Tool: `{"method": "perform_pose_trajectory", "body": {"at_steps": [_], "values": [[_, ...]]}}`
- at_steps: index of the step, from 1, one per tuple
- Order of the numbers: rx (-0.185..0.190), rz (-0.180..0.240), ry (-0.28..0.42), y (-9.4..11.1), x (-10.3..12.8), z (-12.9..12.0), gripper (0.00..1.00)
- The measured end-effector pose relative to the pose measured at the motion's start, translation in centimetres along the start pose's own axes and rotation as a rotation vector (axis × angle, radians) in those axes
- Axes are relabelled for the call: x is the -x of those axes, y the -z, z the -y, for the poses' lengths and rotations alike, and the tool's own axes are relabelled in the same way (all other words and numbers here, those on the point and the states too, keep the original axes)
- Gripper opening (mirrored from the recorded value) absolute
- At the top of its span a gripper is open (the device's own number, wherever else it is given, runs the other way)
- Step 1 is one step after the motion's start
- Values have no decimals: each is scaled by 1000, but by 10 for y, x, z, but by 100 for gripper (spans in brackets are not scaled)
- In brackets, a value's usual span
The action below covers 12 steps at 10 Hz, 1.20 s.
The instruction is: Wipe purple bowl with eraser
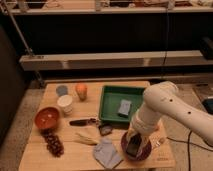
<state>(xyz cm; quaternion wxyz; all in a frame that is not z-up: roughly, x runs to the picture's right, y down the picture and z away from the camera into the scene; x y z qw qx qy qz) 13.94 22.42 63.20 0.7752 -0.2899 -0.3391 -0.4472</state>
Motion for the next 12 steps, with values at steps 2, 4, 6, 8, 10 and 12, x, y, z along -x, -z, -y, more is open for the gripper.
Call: {"method": "perform_pose_trajectory", "body": {"at_steps": [2,4,6,8,10,12], "values": [[3,11,-8,-5,-2,-7,10],[1,10,-12,-5,-3,-9,10],[2,11,-10,-5,-3,-8,10],[2,11,-10,-5,-3,-8,10],[1,11,-11,-5,-3,-8,10],[4,11,-10,-6,-3,-8,10]]}}
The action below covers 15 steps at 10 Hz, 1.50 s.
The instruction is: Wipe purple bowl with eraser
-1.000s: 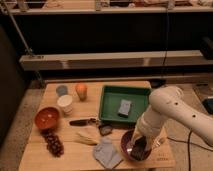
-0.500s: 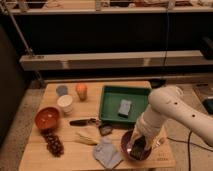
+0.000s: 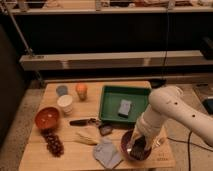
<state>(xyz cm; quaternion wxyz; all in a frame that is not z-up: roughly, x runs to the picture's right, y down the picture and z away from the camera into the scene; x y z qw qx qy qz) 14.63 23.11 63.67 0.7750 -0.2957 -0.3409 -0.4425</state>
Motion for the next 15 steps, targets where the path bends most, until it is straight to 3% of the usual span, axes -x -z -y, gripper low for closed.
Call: {"method": "perform_pose_trajectory", "body": {"at_steps": [2,6,10,15], "values": [[21,-18,-33,-8,-5,-3,10],[79,-56,-56,-52,-16,-10,10],[73,-73,-91,-44,-21,-20,10],[46,-55,-143,-44,-38,-39,10]]}}
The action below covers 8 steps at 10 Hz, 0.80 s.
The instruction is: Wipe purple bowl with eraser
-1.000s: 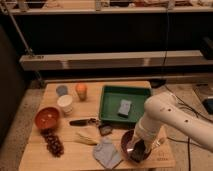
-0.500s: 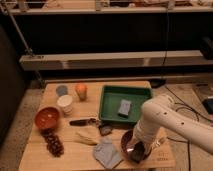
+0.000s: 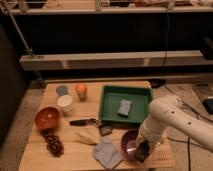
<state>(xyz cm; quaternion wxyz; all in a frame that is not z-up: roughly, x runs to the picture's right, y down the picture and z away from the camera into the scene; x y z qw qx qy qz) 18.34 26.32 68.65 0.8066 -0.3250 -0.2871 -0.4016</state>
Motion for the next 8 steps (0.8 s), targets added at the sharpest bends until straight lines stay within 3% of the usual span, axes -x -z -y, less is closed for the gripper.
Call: {"method": "perform_pose_trajectory", "body": {"at_steps": [3,8], "values": [[-24,8,-1,-1,-12,11,10],[-44,6,102,-3,3,65,10]]}}
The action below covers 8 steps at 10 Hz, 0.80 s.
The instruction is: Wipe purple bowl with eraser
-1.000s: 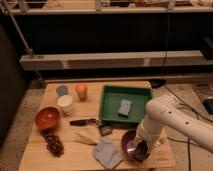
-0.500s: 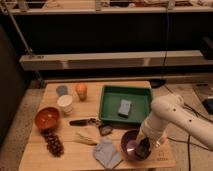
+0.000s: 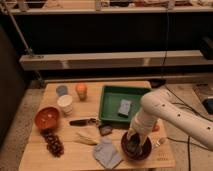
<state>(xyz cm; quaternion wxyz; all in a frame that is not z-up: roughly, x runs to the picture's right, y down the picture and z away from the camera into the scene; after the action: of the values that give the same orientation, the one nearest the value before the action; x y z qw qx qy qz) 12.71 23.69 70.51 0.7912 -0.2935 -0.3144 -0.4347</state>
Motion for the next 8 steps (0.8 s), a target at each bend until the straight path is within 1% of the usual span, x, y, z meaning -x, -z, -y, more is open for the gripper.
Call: {"method": "perform_pose_trajectory", "body": {"at_steps": [1,2,4,5,7,8], "values": [[4,6,19,-4,5,6,10],[14,19,34,-13,15,5,10],[27,36,42,-20,30,-11,10],[29,40,46,-19,35,-25,10],[28,23,32,-7,39,-46,10],[26,16,21,-2,38,-53,10]]}}
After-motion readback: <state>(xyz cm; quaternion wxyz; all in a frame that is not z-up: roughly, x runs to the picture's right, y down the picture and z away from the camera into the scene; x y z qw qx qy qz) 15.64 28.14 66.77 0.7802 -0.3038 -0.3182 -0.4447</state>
